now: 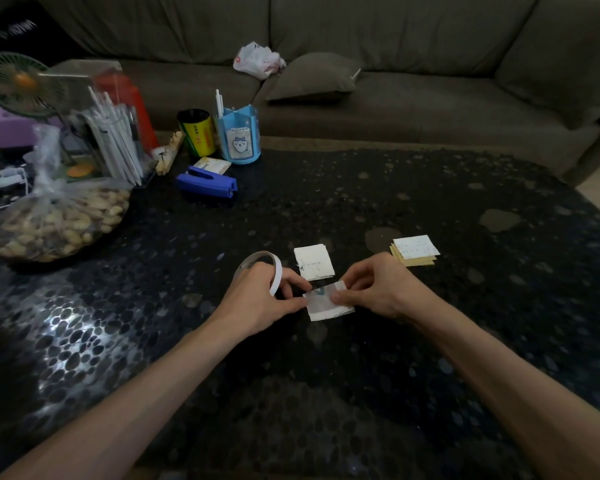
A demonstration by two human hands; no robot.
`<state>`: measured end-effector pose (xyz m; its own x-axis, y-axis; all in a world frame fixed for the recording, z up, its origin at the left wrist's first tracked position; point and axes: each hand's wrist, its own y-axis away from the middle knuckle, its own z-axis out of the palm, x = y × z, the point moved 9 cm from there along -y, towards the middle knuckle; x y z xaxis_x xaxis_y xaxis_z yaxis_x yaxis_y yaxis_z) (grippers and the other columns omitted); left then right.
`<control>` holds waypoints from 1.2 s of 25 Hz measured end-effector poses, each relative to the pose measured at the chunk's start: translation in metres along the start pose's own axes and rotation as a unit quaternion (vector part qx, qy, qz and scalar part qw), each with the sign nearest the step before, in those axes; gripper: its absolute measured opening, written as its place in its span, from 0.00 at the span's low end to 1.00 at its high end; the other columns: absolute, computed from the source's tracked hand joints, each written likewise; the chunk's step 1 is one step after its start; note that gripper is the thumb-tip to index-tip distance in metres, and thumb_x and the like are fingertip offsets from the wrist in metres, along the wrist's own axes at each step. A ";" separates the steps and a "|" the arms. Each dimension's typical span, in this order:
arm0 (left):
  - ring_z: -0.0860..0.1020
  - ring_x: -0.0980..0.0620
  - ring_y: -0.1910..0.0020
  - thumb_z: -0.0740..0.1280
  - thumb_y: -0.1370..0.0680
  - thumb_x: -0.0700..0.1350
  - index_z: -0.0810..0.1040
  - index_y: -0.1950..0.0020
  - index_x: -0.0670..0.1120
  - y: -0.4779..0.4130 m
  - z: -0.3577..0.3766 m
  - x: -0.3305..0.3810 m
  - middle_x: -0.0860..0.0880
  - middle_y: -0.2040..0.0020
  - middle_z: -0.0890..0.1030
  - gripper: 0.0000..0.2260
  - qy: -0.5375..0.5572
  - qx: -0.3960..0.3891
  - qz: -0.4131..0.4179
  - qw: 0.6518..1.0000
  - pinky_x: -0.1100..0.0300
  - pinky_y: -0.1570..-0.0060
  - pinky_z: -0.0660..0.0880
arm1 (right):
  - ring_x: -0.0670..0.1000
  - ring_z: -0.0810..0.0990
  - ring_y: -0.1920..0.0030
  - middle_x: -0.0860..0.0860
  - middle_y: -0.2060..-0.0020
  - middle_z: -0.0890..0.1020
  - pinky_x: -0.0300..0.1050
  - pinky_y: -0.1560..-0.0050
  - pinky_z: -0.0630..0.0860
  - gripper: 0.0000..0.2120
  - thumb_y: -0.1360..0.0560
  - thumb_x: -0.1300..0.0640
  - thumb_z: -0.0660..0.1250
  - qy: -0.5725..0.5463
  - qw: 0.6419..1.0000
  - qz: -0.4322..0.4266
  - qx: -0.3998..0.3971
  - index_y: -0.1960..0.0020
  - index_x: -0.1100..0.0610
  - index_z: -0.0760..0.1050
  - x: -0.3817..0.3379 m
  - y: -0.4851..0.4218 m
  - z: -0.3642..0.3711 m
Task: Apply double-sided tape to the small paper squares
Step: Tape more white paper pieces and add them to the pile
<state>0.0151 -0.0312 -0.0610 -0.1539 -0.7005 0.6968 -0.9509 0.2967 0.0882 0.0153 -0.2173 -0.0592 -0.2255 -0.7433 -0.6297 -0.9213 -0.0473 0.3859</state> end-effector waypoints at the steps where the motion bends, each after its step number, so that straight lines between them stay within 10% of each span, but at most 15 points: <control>1: 0.80 0.63 0.64 0.76 0.23 0.49 0.84 0.43 0.58 0.000 0.000 0.001 0.56 0.61 0.83 0.09 -0.004 -0.001 0.002 1.000 0.68 0.60 0.75 | 0.45 0.84 0.53 0.47 0.56 0.86 0.46 0.44 0.81 0.06 0.26 0.52 0.79 0.004 1.000 -0.004 0.000 0.52 0.49 0.82 0.000 0.000 0.000; 30: 0.77 0.58 0.64 0.75 0.23 0.56 0.86 0.47 0.59 0.000 0.000 0.005 0.54 0.62 0.80 0.07 -0.049 0.007 0.022 0.999 0.65 0.65 0.72 | 0.44 0.81 0.56 0.45 0.58 0.82 0.42 0.55 0.79 0.18 0.32 0.40 0.81 0.092 0.993 -0.019 0.077 0.52 0.49 0.79 -0.012 0.010 0.000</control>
<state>0.0140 -0.0344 -0.0575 -0.2197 -0.7476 0.6267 -0.9465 0.3190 0.0487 0.0092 -0.2088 -0.0481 -0.1422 -0.8526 -0.5029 -0.9685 0.0150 0.2485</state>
